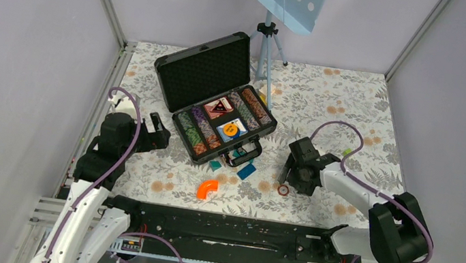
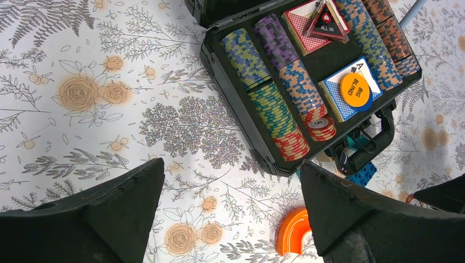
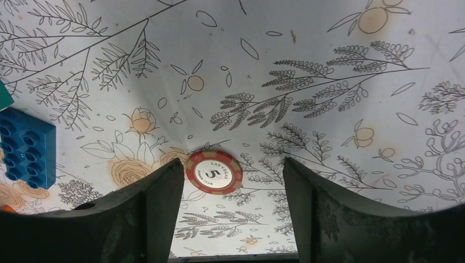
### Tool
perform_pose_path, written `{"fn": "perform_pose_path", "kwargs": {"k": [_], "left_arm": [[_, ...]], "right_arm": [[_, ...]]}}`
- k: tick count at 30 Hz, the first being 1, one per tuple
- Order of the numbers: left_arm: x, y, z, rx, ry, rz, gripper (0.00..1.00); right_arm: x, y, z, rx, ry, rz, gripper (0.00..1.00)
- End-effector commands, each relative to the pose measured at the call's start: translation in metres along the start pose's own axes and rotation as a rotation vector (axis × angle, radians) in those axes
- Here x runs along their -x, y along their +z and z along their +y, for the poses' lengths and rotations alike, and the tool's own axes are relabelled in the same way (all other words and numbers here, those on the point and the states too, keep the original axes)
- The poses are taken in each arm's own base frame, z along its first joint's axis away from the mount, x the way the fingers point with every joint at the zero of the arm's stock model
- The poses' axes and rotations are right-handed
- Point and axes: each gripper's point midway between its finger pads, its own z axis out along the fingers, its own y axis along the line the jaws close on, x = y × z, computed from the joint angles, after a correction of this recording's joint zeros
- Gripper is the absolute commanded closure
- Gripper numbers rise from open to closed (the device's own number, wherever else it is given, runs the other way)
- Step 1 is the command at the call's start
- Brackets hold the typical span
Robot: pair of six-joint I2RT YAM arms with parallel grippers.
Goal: Pack up texas hold em set
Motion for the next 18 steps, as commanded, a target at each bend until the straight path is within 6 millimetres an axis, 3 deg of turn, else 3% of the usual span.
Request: {"fn": "perform_pose_path", "kwargs": {"k": [1,18], "left_arm": [[0.008,0.002,-0.008,-0.041,0.009,-0.032,0.07],[0.009,0.002,-0.009,-0.049,0.013,-0.032,0.06]], "right_arm": [[-0.002,0.004,0.006,0.006,0.020,0.009,0.28],[-0.017,0.014,0.006,-0.105,-0.099,0.036,0.38]]}}
